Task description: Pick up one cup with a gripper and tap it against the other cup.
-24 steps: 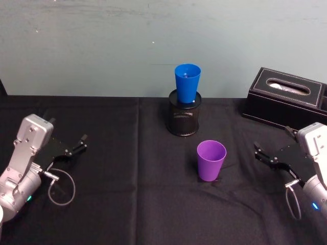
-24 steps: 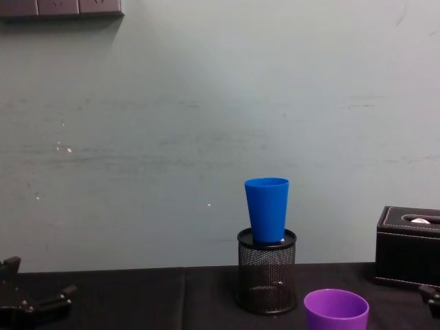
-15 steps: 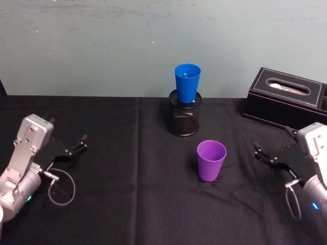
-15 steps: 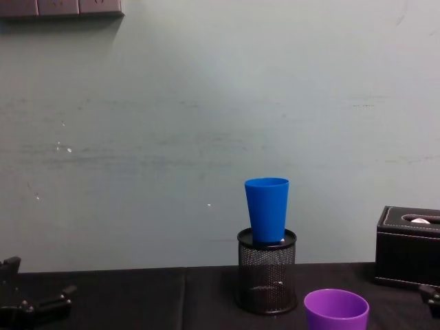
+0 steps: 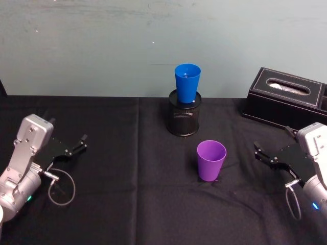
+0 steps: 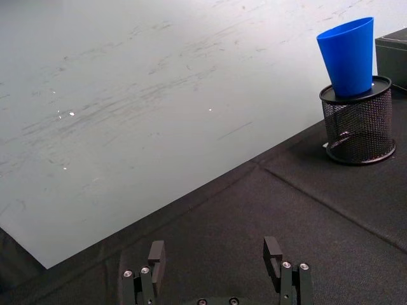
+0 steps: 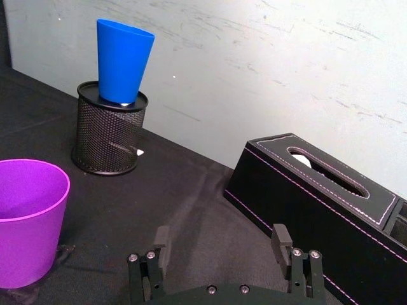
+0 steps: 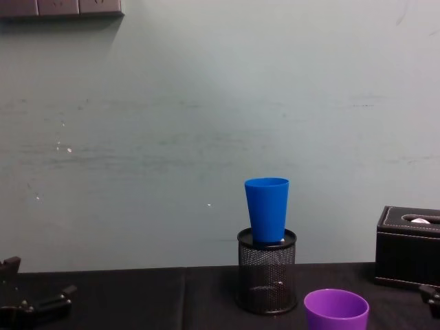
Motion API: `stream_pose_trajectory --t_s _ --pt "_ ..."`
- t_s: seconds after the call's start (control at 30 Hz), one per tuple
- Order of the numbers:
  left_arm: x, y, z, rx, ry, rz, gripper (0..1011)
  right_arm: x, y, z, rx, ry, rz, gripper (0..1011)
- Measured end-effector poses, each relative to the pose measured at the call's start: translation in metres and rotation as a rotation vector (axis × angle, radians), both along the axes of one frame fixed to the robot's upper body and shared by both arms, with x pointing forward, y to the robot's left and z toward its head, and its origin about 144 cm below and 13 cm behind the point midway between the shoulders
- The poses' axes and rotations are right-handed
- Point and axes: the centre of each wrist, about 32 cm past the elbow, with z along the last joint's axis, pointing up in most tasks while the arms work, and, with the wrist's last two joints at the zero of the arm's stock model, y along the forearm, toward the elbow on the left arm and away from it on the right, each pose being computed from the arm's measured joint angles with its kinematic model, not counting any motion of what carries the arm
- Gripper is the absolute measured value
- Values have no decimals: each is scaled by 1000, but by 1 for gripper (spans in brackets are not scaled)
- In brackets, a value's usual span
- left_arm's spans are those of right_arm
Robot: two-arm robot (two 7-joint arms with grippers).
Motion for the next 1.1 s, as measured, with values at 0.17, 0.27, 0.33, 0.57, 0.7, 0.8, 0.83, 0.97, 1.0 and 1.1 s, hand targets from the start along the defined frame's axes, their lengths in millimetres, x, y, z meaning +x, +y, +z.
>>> stream_pose_trajectory --t_s 0.17,0.27,0.33,0.57,0.7,0.8,0.83,0.97,1.0,1.1 --pt "0 0 0 0 0 0 1011 0 0 0 0 0 0 1003" --pt "0 0 0 0 0 0 1011 0 0 0 0 0 0 1003" --pt "0 0 0 0 0 0 1011 0 0 0 0 0 0 1003" --pt "0 0 0 0 0 0 1011 -9 4 5 32 11 11 1003" --pt "0 0 0 0 0 0 1011 -15 8 7 48 23 25 1003" --pt "0 0 0 0 0 0 1011 -20 11 7 65 42 34 1003" --pt "0 0 0 0 0 0 1011 -21 11 6 69 47 34 1003" --pt "0 0 0 0 0 0 1011 -26 14 5 86 67 48 1003" --pt "0 0 0 0 0 0 1011 -27 15 5 89 71 52 1003" --pt "0 0 0 0 0 0 1011 -30 18 2 96 85 70 1003"
